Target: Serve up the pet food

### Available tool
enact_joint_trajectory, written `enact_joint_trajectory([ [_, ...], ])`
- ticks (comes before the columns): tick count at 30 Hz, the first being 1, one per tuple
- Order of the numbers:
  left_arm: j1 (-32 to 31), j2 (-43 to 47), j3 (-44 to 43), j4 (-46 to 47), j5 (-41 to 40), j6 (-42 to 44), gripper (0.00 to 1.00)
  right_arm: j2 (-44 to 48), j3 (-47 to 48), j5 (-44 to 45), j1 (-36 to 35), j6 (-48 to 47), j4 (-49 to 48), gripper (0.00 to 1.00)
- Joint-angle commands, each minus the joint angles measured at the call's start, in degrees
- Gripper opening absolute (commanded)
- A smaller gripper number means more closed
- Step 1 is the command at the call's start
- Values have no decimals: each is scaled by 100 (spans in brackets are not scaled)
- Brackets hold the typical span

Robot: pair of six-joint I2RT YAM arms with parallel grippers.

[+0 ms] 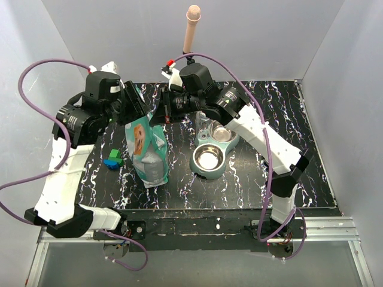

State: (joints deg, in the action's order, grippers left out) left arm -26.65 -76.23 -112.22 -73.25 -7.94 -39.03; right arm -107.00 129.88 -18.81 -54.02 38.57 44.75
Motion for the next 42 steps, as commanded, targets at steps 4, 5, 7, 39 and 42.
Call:
enact_joint_trajectory([
  [4, 2, 512, -196, -708, -647, 115, 39, -41, -50, -316, 67, 151, -502, 1],
  [5, -6, 582, -116, -664, -612, 54, 36, -23, -138, -456, 93, 229, -607, 1],
  [7, -6, 661, 86, -550, -524, -69, 30, 12, -279, -650, 155, 388, -757, 1],
  [39, -6, 600, 790, -101, 91, -562, 29, 39, -280, -642, 111, 134, -643, 1],
  [42, -6, 548, 772, -49, 144, -545, 38, 13, -209, -624, 85, 63, -599, 1],
])
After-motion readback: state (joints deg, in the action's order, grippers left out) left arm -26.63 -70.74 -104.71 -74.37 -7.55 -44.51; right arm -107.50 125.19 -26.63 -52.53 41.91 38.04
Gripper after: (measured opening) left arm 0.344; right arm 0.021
